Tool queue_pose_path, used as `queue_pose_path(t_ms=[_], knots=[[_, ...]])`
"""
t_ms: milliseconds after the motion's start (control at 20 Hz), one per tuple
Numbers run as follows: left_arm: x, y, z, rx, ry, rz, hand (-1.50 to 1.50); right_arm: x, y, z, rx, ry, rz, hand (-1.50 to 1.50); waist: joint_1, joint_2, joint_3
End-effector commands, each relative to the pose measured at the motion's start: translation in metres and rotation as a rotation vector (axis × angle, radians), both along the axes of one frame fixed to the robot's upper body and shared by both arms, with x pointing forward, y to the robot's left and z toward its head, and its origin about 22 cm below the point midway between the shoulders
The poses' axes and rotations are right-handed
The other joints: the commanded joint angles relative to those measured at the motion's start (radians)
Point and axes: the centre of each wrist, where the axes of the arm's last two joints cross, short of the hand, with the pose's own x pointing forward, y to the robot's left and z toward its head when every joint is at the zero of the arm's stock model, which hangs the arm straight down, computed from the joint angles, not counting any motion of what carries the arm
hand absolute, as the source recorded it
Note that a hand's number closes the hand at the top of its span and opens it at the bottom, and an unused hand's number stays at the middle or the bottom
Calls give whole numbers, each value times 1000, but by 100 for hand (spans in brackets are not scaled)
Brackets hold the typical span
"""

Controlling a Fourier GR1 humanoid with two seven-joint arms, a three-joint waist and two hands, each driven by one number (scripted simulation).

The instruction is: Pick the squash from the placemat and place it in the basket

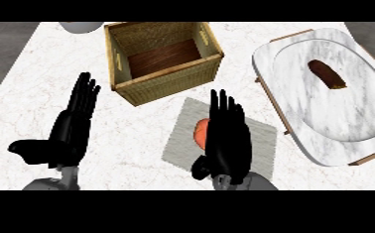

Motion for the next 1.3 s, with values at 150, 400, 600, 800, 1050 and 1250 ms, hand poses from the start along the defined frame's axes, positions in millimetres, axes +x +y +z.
queue_pose_path(t_ms=[150, 400, 600, 800, 1050, 1250], knots=[[2, 0, -1, -2, 2, -18, 0, -7, 5, -11, -12, 88, -184, -150, -4, 0, 0], [5, 5, 9, 5, -1, -5, 0, 13, 5, -22, -17, 105, -188, -150, 4, 1, 0], [1, 18, 3, 0, 11, 0, 0, 15, 10, -18, -19, 122, -197, -150, 6, 1, 0], [-9, 4, 3, 12, 6, -2, 0, 10, -2, -50, -36, 172, -187, -150, 2, 0, 1], [5, 9, 12, 4, 7, -4, 0, 8, 3, -47, 1, 159, -180, -150, -2, 0, 1], [-1, 3, 6, -1, 3, 2, 0, 14, -1, -58, 0, 168, -172, -150, 1, 1, 1]])
